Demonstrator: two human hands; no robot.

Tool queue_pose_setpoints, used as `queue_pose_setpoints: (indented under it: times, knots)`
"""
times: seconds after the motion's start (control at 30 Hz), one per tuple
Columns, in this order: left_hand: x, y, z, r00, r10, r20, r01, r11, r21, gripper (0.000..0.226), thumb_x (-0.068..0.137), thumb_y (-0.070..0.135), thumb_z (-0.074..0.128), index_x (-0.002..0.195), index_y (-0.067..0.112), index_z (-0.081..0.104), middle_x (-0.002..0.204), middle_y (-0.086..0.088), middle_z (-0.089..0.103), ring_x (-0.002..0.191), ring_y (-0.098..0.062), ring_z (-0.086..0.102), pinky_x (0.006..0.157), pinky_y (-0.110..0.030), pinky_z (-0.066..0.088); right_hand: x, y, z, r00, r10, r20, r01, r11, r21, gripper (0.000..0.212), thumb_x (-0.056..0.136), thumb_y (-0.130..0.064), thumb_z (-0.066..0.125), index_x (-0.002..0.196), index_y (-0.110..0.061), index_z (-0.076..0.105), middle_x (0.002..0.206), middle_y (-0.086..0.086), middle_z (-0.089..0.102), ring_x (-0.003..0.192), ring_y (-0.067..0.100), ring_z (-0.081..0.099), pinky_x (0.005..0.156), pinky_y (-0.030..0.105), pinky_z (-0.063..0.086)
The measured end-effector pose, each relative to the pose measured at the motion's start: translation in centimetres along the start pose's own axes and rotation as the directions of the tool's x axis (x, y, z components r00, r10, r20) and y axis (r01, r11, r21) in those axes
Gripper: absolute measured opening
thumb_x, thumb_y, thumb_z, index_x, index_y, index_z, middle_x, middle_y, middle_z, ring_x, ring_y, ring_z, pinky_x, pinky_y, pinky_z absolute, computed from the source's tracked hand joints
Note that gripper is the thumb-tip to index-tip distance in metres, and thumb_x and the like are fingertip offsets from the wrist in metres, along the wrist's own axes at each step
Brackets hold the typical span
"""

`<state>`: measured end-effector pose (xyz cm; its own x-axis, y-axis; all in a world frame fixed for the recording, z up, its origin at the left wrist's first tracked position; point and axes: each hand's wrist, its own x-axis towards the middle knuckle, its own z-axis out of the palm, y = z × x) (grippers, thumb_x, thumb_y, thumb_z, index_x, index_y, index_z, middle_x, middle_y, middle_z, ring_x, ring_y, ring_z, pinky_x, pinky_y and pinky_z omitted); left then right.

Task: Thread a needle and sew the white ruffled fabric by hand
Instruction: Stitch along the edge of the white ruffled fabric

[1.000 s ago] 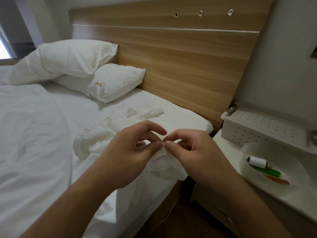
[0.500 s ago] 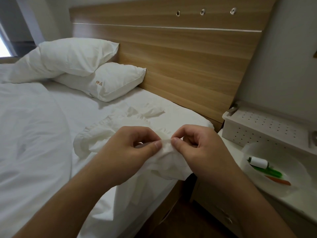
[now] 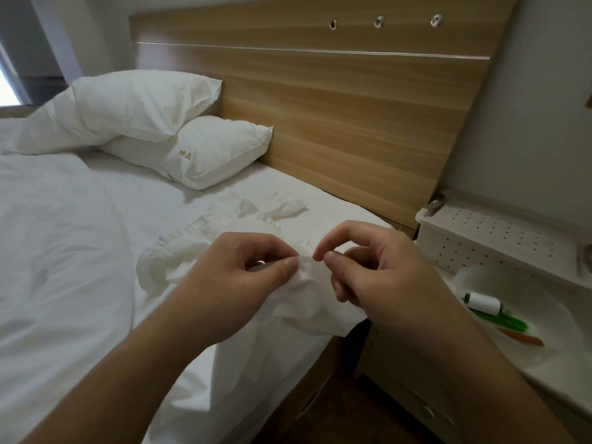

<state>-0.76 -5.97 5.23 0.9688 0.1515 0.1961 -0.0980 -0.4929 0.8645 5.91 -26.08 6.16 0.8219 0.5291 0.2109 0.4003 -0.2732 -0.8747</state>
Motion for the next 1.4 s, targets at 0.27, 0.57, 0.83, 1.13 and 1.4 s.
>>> queue_pose_setpoints:
  times: [0.27,0.57,0.83,1.13,1.4]
  knots:
    - [0.0,0.1,0.0,1.0,0.004,0.008,-0.004,1.0,-0.026,0.017,0.1,0.021,0.07,0.092,0.028,0.083,0.087,0.007,0.08,0.084,-0.01,0.076,0.079,-0.03,0.059,-0.1,0.3,1.1,1.0,0.012,-0.017,-0.014,0.994,-0.105,0.013,0.1,-0.024,0.065,0.087,-0.023,0.062,0.063,-0.002,0.07,0.055,0.006,0.062,0.059,0.025,0.047]
    - [0.1,0.0,0.0,1.0,0.019,0.009,-0.018,0.999,-0.046,0.018,0.101,0.018,0.07,0.091,0.027,0.083,0.086,0.004,0.08,0.084,-0.013,0.077,0.08,-0.033,0.062,0.2,0.9,1.5,0.994,0.018,-0.104,-0.032,0.991,-0.13,0.014,0.096,-0.03,0.069,0.083,-0.026,0.065,0.065,-0.003,0.07,0.061,0.012,0.066,0.066,0.045,0.062]
    - [0.1,-0.2,0.1,1.0,0.026,0.005,-0.025,0.998,-0.05,0.019,0.1,0.019,0.071,0.089,0.028,0.083,0.085,0.004,0.08,0.083,-0.014,0.077,0.081,-0.038,0.062,0.2,1.1,1.6,0.994,0.012,-0.108,-0.027,0.99,-0.136,0.015,0.095,-0.031,0.071,0.083,-0.024,0.065,0.064,-0.002,0.069,0.061,0.015,0.066,0.065,0.048,0.06]
    - [0.1,-0.1,0.1,0.999,0.051,0.014,-0.051,0.999,-0.01,0.017,0.1,0.02,0.069,0.092,0.028,0.082,0.085,0.007,0.08,0.083,-0.013,0.077,0.079,-0.039,0.064,0.1,0.9,1.5,0.999,0.003,-0.044,-0.007,0.995,-0.095,0.017,0.099,-0.029,0.068,0.11,-0.037,0.059,0.065,0.009,0.064,0.058,0.021,0.062,0.052,0.024,0.052]
    - [0.2,-0.5,0.3,0.996,0.091,0.002,-0.091,0.994,0.062,0.017,0.099,0.019,0.071,0.089,0.029,0.081,0.082,0.008,0.078,0.081,-0.012,0.076,0.075,-0.035,0.062,0.3,1.3,1.6,0.998,-0.014,-0.059,0.004,0.988,-0.157,0.012,0.097,-0.033,0.067,0.088,-0.026,0.065,0.066,0.0,0.068,0.063,0.015,0.066,0.064,0.049,0.06]
